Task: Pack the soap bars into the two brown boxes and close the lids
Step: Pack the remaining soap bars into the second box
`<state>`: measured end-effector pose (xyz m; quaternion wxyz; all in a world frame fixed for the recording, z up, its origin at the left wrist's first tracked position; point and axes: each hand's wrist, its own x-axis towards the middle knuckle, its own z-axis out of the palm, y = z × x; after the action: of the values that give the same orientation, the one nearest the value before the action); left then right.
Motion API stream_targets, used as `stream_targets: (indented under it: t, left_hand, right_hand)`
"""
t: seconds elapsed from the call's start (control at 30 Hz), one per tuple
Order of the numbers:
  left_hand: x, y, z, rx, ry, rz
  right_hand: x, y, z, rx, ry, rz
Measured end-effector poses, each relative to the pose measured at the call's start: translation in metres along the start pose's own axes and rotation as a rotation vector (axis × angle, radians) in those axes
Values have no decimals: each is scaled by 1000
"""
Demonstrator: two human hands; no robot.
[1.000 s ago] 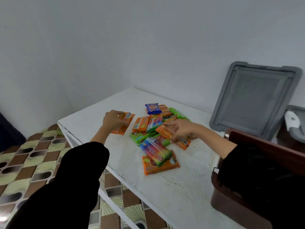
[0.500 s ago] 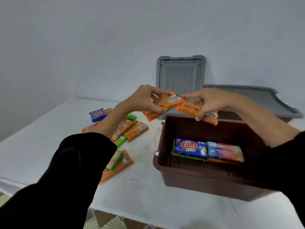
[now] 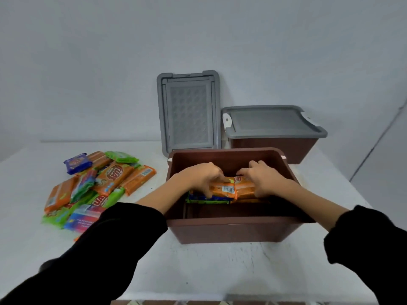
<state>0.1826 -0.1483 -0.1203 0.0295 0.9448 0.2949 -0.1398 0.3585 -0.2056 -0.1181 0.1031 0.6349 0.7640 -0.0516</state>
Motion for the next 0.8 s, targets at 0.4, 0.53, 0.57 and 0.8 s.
stream_targets:
  t: [0.4, 0.53, 0.57, 0.8]
  left_hand:
    - [-1, -5, 5, 61, 25, -77]
    - [-25, -16, -6, -278, 304, -94]
    - [-34, -21, -11, -347, 406, -108]
    - [-121, -87, -29, -435, 833, -397]
  right_hand:
    - [3, 2, 9, 13, 94, 43]
    - [5, -7, -18, 130, 176, 7]
    - [6, -13, -29, 148, 222, -21]
    - [45, -90, -95, 241, 400, -261]
